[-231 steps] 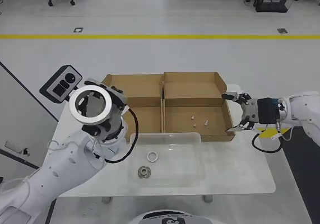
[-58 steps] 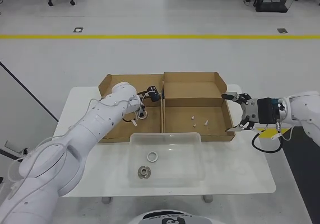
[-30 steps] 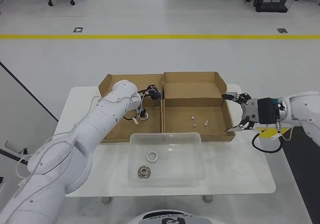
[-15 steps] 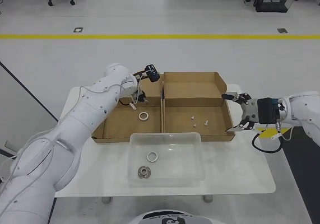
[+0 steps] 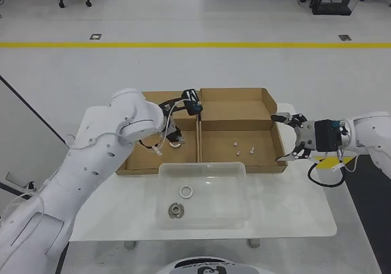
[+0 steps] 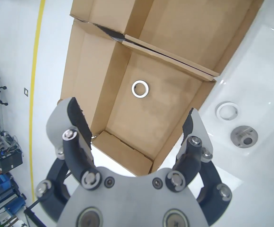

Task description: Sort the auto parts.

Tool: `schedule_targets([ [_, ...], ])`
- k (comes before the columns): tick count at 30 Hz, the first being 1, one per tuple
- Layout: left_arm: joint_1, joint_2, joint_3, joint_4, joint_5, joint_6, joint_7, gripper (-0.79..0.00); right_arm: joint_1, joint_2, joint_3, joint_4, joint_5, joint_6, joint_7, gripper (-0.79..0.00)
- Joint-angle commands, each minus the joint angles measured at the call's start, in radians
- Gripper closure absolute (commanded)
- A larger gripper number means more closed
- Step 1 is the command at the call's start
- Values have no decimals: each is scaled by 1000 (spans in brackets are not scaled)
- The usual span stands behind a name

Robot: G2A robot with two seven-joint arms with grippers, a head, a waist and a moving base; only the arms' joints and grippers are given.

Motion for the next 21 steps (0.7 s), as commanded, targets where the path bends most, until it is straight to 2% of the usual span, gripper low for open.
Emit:
schedule_targets([
  [1,6,26,22,-53,-38,15,-15,-785,0,0,0,0,0,0,0,-785],
  [5,-19,75,75,-130,-96,47,-47,-785,0,0,0,0,0,0,0,-785],
  [8,-45,107,105,-189,-201,51,-51,-785,0,0,0,0,0,0,0,-785],
  [14,-113,164,195,-224,-389,52,-51,-785,0,0,0,0,0,0,0,-785],
  [16,-124,173,195,-223,-419,36,-36,-785,0,0,0,0,0,0,0,-785],
  [21,-124,173,195,-223,-419,36,-36,-785,0,0,0,0,0,0,0,-785],
])
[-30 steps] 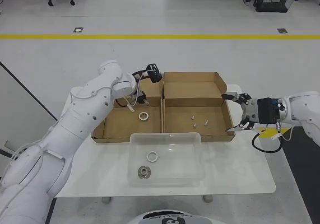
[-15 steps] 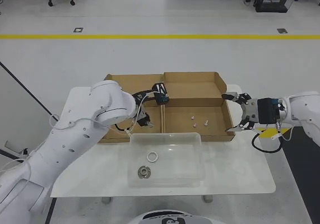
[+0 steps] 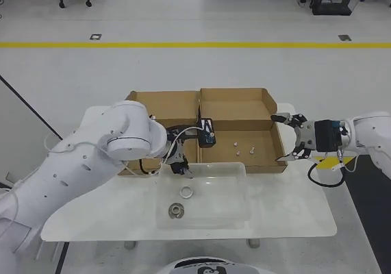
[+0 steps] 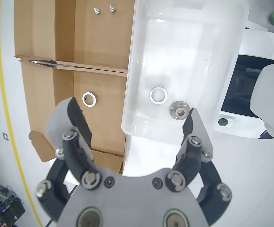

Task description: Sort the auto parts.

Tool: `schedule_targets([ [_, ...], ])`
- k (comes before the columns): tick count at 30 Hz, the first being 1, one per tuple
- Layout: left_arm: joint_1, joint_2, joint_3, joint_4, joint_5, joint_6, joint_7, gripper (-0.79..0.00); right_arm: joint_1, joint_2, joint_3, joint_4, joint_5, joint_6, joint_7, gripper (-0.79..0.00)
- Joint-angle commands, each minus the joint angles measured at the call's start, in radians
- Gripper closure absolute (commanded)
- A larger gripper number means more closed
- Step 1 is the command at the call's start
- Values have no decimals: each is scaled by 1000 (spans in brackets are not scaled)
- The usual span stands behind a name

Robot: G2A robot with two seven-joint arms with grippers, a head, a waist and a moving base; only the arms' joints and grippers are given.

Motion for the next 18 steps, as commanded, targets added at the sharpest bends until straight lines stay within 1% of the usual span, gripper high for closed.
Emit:
schedule_targets([
  [1,0,0,0,0,0,0,0,-785,0,0,0,0,0,0,0,-785],
  [13,4,0,2,1,0,0,3,-785,0,0,0,0,0,0,0,-785],
  [14,12,-1,17,7,2,3,-3,-785,0,0,0,0,0,0,0,-785],
  [16,4,-5,44,9,-9,13,-13,-785,0,0,0,0,0,0,0,-785],
  [18,-24,-10,79,15,-42,48,-48,-785,0,0,0,0,0,0,0,-785],
])
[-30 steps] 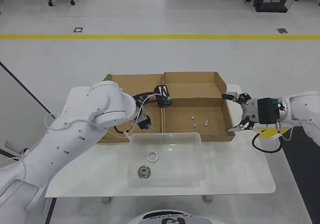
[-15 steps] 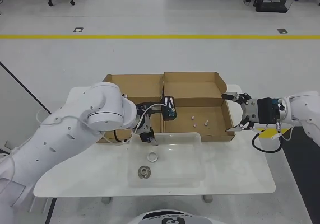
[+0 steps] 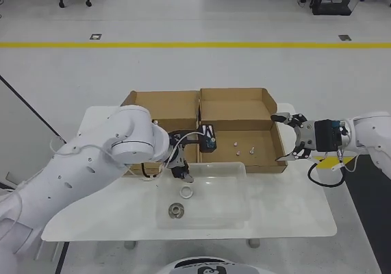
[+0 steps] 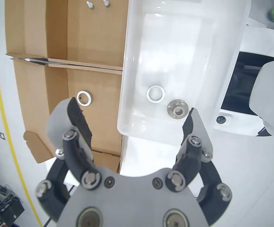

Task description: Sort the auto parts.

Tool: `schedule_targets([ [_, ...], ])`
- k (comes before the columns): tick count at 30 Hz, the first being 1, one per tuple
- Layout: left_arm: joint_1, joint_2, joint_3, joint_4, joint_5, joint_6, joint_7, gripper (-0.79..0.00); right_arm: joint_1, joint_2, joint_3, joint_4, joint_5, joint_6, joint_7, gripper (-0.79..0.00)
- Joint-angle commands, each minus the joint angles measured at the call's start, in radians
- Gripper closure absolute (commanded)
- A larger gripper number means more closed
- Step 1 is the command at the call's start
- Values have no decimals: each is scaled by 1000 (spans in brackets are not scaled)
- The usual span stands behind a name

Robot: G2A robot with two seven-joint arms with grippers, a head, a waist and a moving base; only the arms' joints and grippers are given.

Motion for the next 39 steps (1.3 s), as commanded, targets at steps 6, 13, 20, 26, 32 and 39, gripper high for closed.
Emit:
schedule_targets([
  [6,-134,-31,169,47,-156,112,-111,-785,0,0,0,0,0,0,0,-785],
  [13,-257,-88,330,135,-210,140,-139,-785,0,0,0,0,0,0,0,-785],
  [20,-270,-139,399,152,-170,97,-96,-785,0,0,0,0,0,0,0,-785],
  [26,-204,-156,399,131,-98,75,-74,-785,0,0,0,0,0,0,0,-785],
  [32,-159,-154,399,145,-53,63,-62,-619,0,0,0,0,0,0,0,-785],
  [39,-131,-153,399,173,-16,27,-26,-428,0,0,0,0,0,0,0,-785],
])
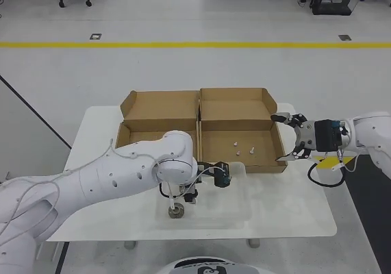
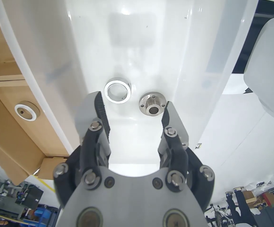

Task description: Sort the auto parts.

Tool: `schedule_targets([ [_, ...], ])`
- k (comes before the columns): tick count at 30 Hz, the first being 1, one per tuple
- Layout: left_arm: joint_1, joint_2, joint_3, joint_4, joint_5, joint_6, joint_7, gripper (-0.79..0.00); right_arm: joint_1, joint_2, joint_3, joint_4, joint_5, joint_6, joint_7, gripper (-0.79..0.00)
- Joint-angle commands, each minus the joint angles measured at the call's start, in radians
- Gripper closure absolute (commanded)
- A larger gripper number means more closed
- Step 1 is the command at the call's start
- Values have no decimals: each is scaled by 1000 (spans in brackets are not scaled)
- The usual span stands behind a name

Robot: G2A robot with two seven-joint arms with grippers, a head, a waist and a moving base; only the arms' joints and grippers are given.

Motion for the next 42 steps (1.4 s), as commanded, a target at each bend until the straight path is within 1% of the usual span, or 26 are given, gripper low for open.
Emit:
schedule_targets([
  [1,11,0,0,0,19,-15,15,-409,0,0,0,0,0,0,0,-785],
  [2,16,0,0,2,27,-21,21,-406,0,0,0,0,0,0,0,-785],
  [3,21,1,0,6,40,-24,24,-428,0,0,0,0,0,0,0,-785],
  [4,28,1,0,8,56,-26,26,-453,0,0,0,0,0,0,0,-785],
  [5,37,0,0,13,74,-27,27,-502,0,0,0,0,0,0,0,-785],
  [6,44,0,0,18,96,-26,26,-499,0,0,0,0,0,0,0,-785],
  [8,62,-2,0,27,135,-24,24,-465,0,0,0,0,0,0,0,-785],
  [10,73,-5,0,41,160,-33,33,-388,0,0,0,0,0,0,0,-785],
  [15,92,-15,0,77,214,-53,53,-391,0,0,0,0,0,0,0,-785],
  [22,106,-34,0,109,257,-49,49,-391,0,0,0,0,0,0,0,-785],
  [25,113,-42,0,124,270,-45,45,-425,0,0,0,0,0,0,0,-785],
  [31,118,-53,0,144,305,-47,47,-413,0,0,0,0,0,0,0,-785],
  [33,118,-55,0,150,309,-49,49,-388,0,0,0,0,0,0,0,-785],
  [36,118,-57,0,156,315,-51,51,-379,0,0,0,0,0,0,0,-785],
  [42,124,-64,0,171,336,-51,52,-376,0,0,0,0,0,0,0,-785],
])
